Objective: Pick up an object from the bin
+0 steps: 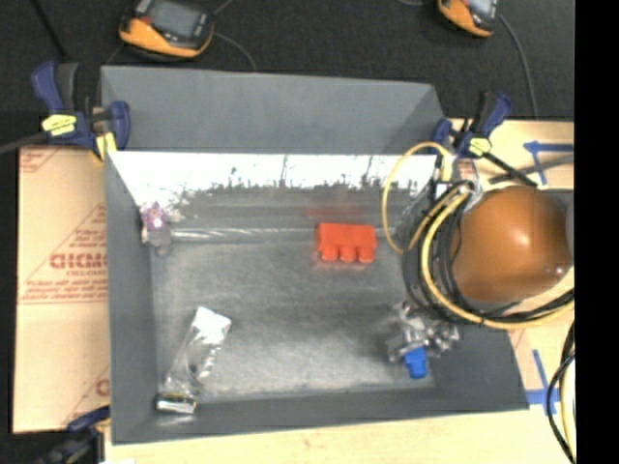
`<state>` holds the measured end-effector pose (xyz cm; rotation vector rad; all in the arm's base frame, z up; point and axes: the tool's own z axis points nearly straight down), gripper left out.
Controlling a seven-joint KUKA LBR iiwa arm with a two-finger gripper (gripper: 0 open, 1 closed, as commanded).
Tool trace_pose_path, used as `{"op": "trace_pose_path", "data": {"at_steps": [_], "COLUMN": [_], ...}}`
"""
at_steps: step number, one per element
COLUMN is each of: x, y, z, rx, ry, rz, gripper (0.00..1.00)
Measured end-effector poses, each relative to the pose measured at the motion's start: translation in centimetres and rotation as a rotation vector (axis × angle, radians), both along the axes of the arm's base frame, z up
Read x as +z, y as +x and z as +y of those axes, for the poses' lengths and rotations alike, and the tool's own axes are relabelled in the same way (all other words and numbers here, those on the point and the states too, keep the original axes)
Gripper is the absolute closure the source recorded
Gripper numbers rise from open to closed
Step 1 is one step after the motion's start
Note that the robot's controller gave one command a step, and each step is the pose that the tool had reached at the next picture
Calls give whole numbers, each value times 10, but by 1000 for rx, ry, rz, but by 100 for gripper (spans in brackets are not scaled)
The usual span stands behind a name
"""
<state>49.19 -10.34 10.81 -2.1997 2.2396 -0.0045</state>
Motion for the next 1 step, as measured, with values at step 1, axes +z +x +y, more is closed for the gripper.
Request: {"op": "trace_pose_path", "data": {"at_steps": [1], "x": [84], "y": [2], "z": [-1], "rx": [-4], "ry": [-1], "rz": [-5], "gripper": [100]}}
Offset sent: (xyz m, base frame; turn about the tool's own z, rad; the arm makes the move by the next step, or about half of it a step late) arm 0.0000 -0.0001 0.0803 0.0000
